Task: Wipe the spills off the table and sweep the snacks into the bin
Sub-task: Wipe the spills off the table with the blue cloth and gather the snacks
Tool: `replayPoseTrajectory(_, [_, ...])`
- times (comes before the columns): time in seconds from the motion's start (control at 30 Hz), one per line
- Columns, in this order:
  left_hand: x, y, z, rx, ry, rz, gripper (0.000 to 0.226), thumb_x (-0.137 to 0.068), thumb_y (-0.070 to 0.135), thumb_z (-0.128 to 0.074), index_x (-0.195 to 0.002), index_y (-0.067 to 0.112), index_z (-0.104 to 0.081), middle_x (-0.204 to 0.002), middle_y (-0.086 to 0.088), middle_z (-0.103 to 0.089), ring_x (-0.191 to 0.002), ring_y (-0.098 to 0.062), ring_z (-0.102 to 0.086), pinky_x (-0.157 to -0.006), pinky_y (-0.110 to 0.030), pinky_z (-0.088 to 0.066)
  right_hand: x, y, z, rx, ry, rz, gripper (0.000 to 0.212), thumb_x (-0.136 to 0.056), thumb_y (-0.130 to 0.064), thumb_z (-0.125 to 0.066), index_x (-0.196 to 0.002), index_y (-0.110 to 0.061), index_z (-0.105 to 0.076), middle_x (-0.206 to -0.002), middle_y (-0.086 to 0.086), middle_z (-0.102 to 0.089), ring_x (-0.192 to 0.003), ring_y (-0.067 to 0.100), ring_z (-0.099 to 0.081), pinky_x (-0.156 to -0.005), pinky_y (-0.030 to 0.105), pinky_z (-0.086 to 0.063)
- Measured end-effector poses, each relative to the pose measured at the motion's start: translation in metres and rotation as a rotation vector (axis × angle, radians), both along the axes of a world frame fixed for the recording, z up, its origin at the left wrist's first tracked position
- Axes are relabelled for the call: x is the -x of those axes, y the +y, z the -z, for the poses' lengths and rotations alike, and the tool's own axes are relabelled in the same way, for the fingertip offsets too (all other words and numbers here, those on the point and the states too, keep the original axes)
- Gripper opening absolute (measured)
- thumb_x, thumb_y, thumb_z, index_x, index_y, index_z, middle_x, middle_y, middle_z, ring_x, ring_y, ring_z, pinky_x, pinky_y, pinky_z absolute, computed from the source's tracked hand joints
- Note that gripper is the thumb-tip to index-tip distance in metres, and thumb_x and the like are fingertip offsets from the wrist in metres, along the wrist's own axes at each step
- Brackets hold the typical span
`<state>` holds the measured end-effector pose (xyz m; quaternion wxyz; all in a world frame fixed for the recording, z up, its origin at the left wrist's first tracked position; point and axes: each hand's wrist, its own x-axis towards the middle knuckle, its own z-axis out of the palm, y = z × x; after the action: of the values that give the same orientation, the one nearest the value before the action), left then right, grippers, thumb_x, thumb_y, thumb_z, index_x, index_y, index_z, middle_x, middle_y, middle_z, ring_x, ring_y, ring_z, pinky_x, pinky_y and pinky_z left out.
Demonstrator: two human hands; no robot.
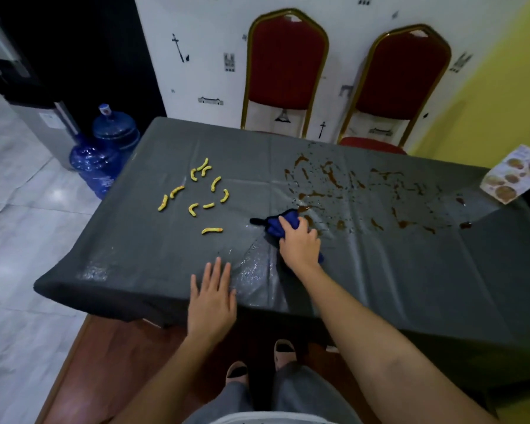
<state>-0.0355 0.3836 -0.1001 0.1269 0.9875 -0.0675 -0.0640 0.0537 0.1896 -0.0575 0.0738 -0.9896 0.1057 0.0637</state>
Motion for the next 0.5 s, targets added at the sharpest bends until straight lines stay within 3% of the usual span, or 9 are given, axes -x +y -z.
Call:
replayPoseTrajectory(0.07, [0.003,-0.014,0.000,-0.028,0.011,0.048,0.058,-0.089,0.038,-0.029,-0.139,0.012,-0.044,-0.148,-0.008,-0.038,-0.137,-0.027,-0.032,-0.109,-0.052,-0.022,0.004,0.008,-0.002,0.033,0.028,-0.030,0.059,-0.095,-0.028,-0.049,-0.148,-0.036,-0.024,-0.151,0.015,-0.022,-0.121,0.039,-0.039,-0.098,0.046,-0.037])
replayPoseTrajectory(0.17, [-0.005,-0.029,-0.002,-0.044,-0.011,0.079,0.058,-0.088,0.038,-0.030,-0.137,0.011,-0.047,-0.145,-0.008,-0.042,-0.135,-0.027,-0.037,-0.110,-0.049,-0.018,0.021,0.007,0.000,0.047,0.037,-0.245,0.061,-0.095,-0.025,-0.048,-0.149,-0.036,-0.021,-0.154,0.014,-0.016,-0.125,0.042,-0.034,-0.102,0.050,-0.034])
replayPoseTrajectory(0.23, [-0.015,-0.039,-0.006,-0.047,-0.018,0.098,0.057,-0.087,0.037,-0.031,-0.133,0.009,-0.051,-0.140,-0.009,-0.048,-0.130,-0.028,-0.044,-0.107,-0.051,-0.028,0.023,-0.006,0.000,0.029,0.014,-0.299,0.062,-0.094,-0.024,-0.049,-0.149,-0.037,-0.022,-0.155,0.011,-0.018,-0.125,0.042,-0.035,-0.102,0.050,-0.035])
replayPoseTrajectory(0.3, [-0.027,-0.049,-0.009,-0.035,-0.009,0.102,0.056,-0.087,0.037,-0.032,-0.131,0.009,-0.054,-0.138,-0.010,-0.051,-0.128,-0.029,-0.047,-0.101,-0.054,-0.036,0.009,-0.023,-0.003,0.011,0.007,-0.278,0.062,-0.094,-0.025,-0.050,-0.148,-0.038,-0.024,-0.154,0.010,-0.020,-0.123,0.040,-0.037,-0.101,0.049,-0.036])
replayPoseTrajectory(0.5, [-0.042,-0.074,-0.005,-0.021,0.016,0.078,0.056,-0.088,0.038,-0.031,-0.135,0.011,-0.049,-0.142,-0.010,-0.046,-0.132,-0.030,-0.042,-0.102,-0.055,-0.033,-0.038,-0.063,-0.007,0.016,0.031,-0.020,0.058,-0.096,-0.028,-0.050,-0.148,-0.035,-0.026,-0.152,0.014,-0.021,-0.122,0.039,-0.039,-0.100,0.047,-0.036])
